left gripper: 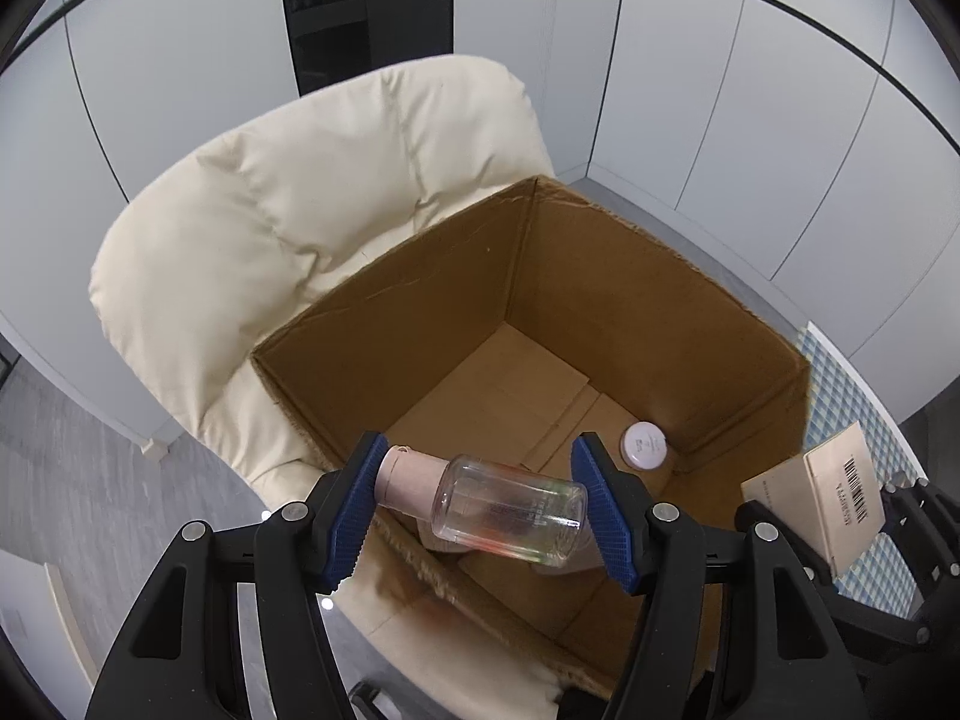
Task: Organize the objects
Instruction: 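Lower the glass bottle with the left gripper while the right gripper lowers the white box into the cardboard box, then open the left gripper to drop the bottle while the right gripper drops the white box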
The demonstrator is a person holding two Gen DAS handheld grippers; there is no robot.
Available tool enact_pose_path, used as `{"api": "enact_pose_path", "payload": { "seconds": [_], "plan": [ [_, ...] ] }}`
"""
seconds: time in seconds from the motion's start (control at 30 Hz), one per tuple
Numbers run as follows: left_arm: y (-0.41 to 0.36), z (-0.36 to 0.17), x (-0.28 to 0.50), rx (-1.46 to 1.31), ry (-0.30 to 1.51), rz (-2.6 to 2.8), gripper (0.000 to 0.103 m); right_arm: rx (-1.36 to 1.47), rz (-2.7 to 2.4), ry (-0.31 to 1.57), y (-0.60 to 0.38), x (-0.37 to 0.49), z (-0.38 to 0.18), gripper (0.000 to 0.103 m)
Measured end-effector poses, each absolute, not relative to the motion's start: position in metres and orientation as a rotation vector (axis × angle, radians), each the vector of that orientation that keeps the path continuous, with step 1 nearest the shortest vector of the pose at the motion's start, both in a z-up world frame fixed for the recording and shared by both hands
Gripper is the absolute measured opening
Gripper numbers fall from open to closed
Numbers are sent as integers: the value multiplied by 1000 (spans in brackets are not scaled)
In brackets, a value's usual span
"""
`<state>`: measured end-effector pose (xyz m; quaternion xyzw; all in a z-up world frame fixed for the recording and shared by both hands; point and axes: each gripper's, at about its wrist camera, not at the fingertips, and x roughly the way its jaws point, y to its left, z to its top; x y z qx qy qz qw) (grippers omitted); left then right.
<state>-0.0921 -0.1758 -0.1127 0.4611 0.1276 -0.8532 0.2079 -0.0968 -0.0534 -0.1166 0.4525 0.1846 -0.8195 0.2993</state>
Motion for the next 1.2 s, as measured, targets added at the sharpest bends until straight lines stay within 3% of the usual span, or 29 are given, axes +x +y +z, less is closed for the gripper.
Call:
{"api": "enact_pose_path", "payload": {
  "seconds": [0.87,0.93,0.97,1.0,1.03,1.07,1.2],
  "plan": [
    [-183,-167,-124,1403,362,-2301,64,1360,-2111,482,-70,-147,-183,54],
    [-185,-167,-124,1373,346,-2292,70,1360,-2113,474,-69,-147,-183,54],
    [-186,-165,-124,1362,337,-2285,75,1356,-2112,463,-69,-148,-183,56],
    [-187,-164,-123,1353,330,-2281,87,1352,-2107,446,-68,-148,-182,61],
    [-187,-163,-122,1339,326,-2287,95,1353,-2096,429,-68,-148,-181,82],
    [-188,-160,-120,1324,324,-2295,96,1350,-2092,417,-69,-149,-179,99],
    [-192,-153,-113,1272,335,-2295,100,1308,-2130,456,-72,-145,-173,103]
  ]
}}
